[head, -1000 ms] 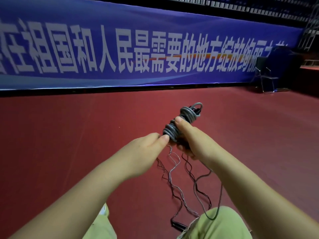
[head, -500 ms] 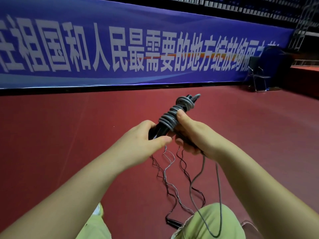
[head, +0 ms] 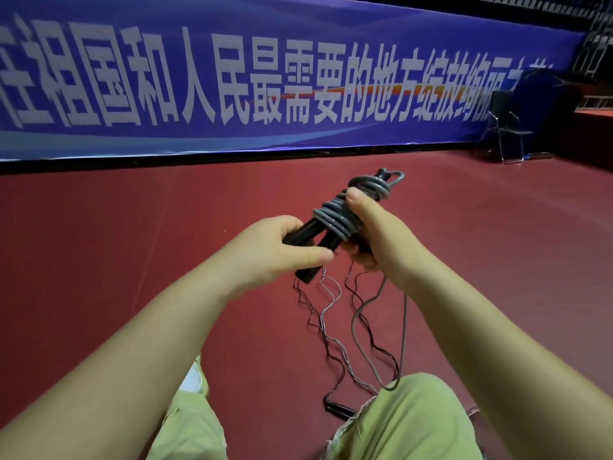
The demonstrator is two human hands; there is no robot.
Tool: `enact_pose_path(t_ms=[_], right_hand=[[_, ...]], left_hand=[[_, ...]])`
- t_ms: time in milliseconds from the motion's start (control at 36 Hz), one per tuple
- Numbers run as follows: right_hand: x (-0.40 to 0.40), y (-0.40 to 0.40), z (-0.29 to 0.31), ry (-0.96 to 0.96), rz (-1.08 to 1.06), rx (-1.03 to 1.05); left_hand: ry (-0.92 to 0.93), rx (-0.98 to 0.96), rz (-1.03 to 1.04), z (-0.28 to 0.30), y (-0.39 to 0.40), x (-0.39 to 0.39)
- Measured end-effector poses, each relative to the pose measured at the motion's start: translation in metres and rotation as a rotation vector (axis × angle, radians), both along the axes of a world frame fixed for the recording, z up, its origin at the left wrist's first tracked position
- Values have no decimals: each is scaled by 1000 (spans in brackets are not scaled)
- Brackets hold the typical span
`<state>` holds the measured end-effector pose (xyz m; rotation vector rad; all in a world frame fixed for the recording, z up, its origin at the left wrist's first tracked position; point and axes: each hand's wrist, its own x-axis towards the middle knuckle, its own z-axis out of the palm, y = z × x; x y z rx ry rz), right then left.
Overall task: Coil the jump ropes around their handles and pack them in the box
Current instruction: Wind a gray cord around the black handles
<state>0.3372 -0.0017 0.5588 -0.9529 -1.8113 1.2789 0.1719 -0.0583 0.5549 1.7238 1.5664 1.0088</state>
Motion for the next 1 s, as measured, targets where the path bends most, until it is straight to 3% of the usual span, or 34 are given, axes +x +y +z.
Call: enact_pose_path(t_ms=[111, 194, 306, 472, 694, 1000], right_hand=[[1, 3, 0, 183, -16, -81], [-3, 5, -1, 175, 21, -91], [-3, 3, -11, 69, 81, -88], [1, 0, -22, -88, 176, -25], [5, -3, -36, -383, 135, 66], [-11, -6, -55, -409, 15, 124]], left_hand=[[-564, -364, -354, -7, -4, -2], [-768, -587, -557, -17, -5, 0], [-938, -642, -622, -25, -9, 8], [-875, -641, -415, -37, -16, 12], [-588, -472, -176, -57, -19, 9], [-450, -318, 84, -58, -20, 12]])
